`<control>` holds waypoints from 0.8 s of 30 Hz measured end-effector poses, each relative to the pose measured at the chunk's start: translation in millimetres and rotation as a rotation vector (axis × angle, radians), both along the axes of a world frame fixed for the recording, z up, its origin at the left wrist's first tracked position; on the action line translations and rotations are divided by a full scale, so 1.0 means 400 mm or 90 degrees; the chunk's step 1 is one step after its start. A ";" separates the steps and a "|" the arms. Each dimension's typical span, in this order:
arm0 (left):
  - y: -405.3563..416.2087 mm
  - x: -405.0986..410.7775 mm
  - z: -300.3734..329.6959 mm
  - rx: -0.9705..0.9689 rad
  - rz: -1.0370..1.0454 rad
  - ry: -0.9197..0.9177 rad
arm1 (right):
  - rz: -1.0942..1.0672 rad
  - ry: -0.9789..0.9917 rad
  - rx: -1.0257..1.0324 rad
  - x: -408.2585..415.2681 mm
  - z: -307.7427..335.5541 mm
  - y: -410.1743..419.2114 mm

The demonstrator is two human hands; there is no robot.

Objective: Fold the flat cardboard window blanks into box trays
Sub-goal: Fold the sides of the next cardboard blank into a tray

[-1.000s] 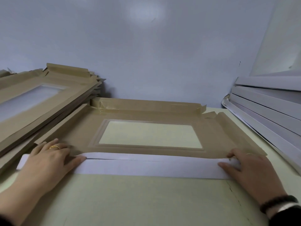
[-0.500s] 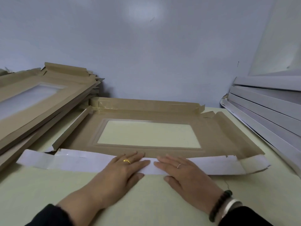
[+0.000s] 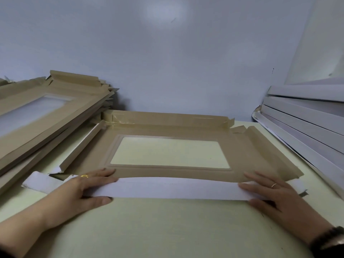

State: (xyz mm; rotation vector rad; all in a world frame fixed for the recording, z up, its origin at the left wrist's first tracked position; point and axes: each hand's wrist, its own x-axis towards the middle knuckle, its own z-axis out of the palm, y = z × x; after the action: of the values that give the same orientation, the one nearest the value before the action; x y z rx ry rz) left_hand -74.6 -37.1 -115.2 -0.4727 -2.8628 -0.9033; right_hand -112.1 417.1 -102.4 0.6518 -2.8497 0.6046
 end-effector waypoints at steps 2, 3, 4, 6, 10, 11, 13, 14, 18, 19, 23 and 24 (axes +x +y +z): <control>-0.037 0.001 -0.003 0.001 0.026 0.006 | -0.016 0.003 0.003 0.002 0.003 0.013; -0.054 0.001 -0.006 -0.007 0.041 0.008 | -0.022 0.001 0.002 0.004 0.004 0.016; -0.068 0.002 -0.007 -0.017 0.058 0.008 | -0.030 0.001 -0.002 0.005 0.006 0.017; -0.088 0.005 -0.010 -0.031 0.101 0.023 | -0.045 0.038 -0.003 0.008 0.010 0.018; -0.099 0.014 -0.007 -0.061 0.161 0.088 | -0.115 0.096 0.006 0.010 0.014 0.015; -0.097 0.014 -0.003 -0.064 0.170 0.100 | -0.127 0.101 0.002 0.010 0.015 0.015; -0.090 0.016 0.012 -0.061 0.184 0.122 | -0.137 0.105 0.001 0.009 0.018 0.013; -0.087 0.017 0.018 -0.061 0.196 0.133 | -0.140 0.112 0.004 0.008 0.019 0.013; -0.091 0.006 0.014 -0.099 0.231 0.174 | -0.163 0.133 -0.010 0.003 0.021 0.013; -0.093 0.002 0.013 -0.112 0.237 0.179 | -0.168 0.135 -0.012 0.000 0.019 0.011; -0.084 -0.015 0.018 -0.162 0.296 0.177 | -0.196 0.145 0.004 -0.021 0.014 0.003; -0.075 -0.019 0.023 -0.174 0.309 0.171 | -0.203 0.142 0.009 -0.028 0.013 0.003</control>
State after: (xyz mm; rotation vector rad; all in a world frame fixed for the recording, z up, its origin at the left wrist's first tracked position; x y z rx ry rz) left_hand -82.4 -67.3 -106.0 0.0848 -2.6681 -0.3398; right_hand -123.1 418.2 -97.3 0.2389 -2.6685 0.4296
